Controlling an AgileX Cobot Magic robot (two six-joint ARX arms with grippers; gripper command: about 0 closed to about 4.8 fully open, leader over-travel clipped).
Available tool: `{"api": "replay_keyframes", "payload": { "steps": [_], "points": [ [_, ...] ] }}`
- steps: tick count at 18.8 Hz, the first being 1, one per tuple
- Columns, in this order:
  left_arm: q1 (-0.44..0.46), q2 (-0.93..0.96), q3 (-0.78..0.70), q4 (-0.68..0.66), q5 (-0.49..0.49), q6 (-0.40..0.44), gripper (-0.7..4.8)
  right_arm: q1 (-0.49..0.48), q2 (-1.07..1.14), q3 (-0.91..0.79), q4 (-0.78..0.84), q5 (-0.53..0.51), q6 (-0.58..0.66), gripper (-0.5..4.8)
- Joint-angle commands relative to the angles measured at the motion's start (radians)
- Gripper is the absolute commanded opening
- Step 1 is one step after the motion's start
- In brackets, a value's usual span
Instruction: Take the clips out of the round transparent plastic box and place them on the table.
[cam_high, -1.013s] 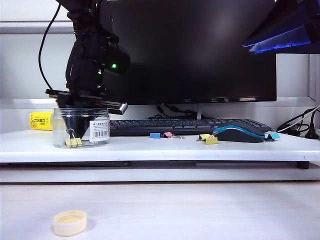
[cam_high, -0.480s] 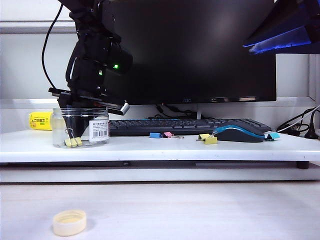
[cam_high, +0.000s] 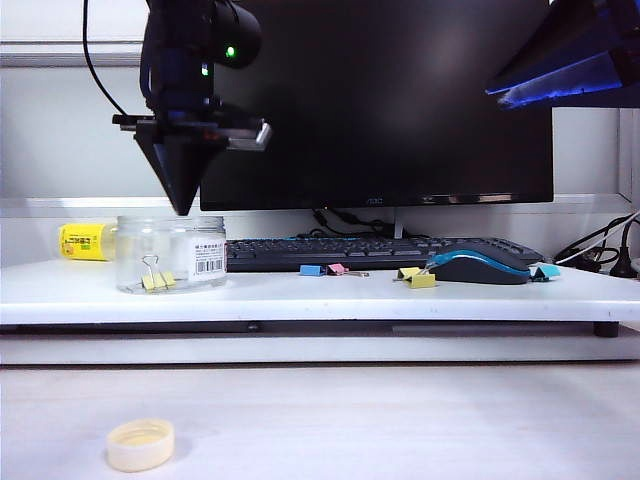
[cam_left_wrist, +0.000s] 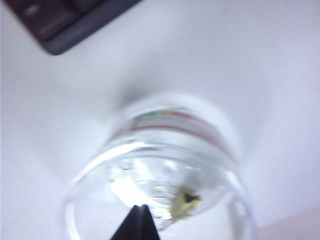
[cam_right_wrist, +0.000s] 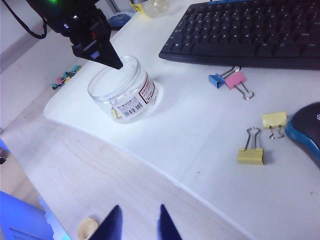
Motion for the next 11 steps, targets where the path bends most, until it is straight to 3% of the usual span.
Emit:
{"api": "replay_keyframes", "payload": {
  "steps": [1, 7, 9, 11],
  "points": [
    [0.001, -0.016, -0.005, -0.009, 0.073, 0.005, -0.01, 0.0, -0.002, 0.004, 0.025, -0.001, -0.003, 0.99],
    [-0.021, -0.016, -0.017, -0.013, 0.101, 0.002, 0.31, 0.0, -0.002, 0.004, 0.023, -0.001, -0.004, 0.99],
    [-0.023, -0.016, -0.066, -0.013, 0.088, -0.001, 1.06, 0.0, -0.002, 0.004, 0.023, -0.001, -0.004, 0.99],
    [-0.022, -0.016, -0.159, -0.013, 0.019, -0.014, 1.29, 0.0, -0.002, 0.004, 0.024, -0.001, -0.004, 0.99]
  ]
}}
